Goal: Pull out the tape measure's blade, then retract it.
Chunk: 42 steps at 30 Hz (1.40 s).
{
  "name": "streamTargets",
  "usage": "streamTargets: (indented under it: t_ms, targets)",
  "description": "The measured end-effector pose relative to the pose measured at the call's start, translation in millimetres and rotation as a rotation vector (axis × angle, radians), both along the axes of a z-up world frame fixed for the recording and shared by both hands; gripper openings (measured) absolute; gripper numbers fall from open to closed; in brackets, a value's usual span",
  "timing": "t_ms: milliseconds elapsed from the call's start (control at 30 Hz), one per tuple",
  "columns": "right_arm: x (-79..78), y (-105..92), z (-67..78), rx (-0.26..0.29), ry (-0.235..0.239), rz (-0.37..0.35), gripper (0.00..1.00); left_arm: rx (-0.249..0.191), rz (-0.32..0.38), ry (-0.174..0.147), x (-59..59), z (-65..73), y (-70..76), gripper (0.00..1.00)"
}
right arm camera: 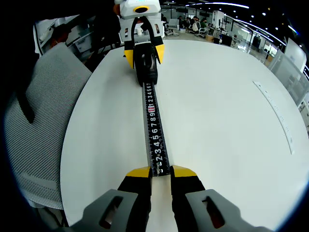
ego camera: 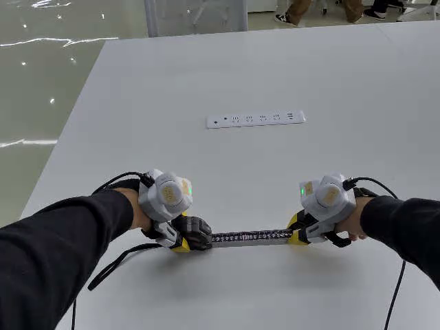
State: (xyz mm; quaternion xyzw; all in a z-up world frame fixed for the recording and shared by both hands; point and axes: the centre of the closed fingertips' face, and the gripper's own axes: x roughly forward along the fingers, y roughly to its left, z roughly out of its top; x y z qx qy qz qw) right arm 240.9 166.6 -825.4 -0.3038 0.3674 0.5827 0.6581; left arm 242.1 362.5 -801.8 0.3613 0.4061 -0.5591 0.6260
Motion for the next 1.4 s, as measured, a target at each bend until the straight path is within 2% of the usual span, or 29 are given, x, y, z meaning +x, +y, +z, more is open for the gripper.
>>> streamTargets:
  t_ms: [1400]
  targets:
    - [2.8,-49.3,-0.5,-0.031,0.012,-0.046,0.10,0.004,0.003,0.001,-0.2,-0.5,0.0,0.34]
